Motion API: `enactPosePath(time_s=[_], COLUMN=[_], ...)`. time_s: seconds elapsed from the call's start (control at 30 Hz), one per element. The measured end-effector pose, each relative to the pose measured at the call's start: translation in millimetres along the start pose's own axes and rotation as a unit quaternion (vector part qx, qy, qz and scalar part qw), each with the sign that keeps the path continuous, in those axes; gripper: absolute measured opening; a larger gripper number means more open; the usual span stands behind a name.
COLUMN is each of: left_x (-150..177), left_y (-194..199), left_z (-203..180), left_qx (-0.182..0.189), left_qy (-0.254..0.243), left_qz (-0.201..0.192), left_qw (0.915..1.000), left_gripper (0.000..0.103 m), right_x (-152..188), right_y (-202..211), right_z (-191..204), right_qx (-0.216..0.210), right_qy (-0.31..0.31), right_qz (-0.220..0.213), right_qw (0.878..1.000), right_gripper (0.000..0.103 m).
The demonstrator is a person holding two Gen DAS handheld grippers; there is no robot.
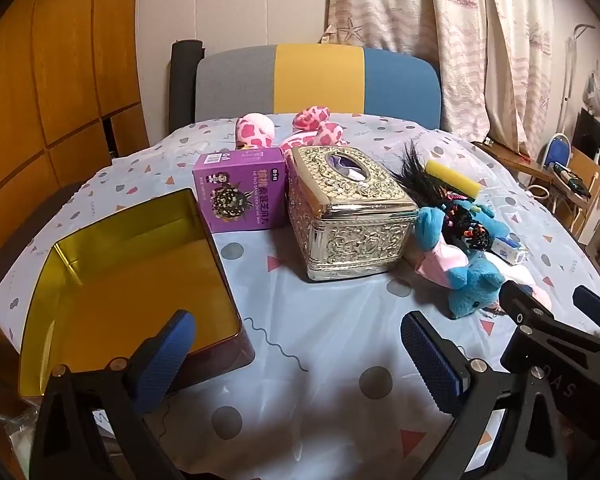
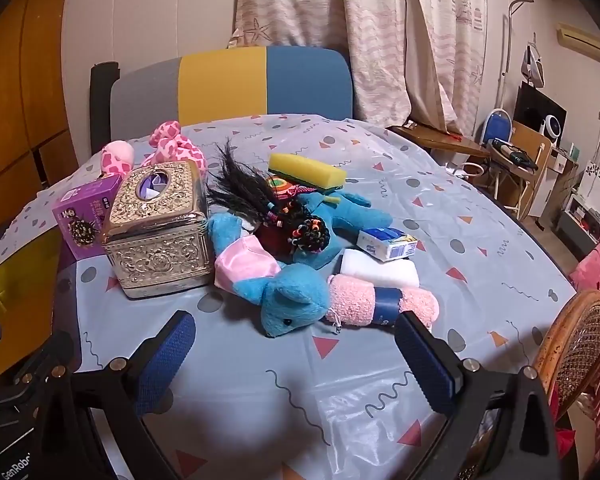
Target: Organize soft objects
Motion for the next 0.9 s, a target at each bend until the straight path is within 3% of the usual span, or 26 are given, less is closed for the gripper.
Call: enactPosePath(time_s=[0.9], left_x=[1.9], left_y=[-1.6], left_z=[1.6], left_qx=[-0.004], left_qy=[0.000], left_qz=[0.010], left_qw=[0.9999], left_gripper=[0.103], right_x=[0.5], right_y=[-1.7], right_z=[1.7], right_qx=[-0.009], right_qy=[0.003], right_qz=[0.007], right_qw=[1.000], right_gripper=[0.101])
Point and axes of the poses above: each gripper's, at about its wrist camera, not at the fingertips, and y roughly against the way its jaws point, z to its left, x to its underside, the point moved 1 cm from there along -y, roughly the way its jaws point, and after that the axes turned 10 degrees about -y, right-handed, at the moved point
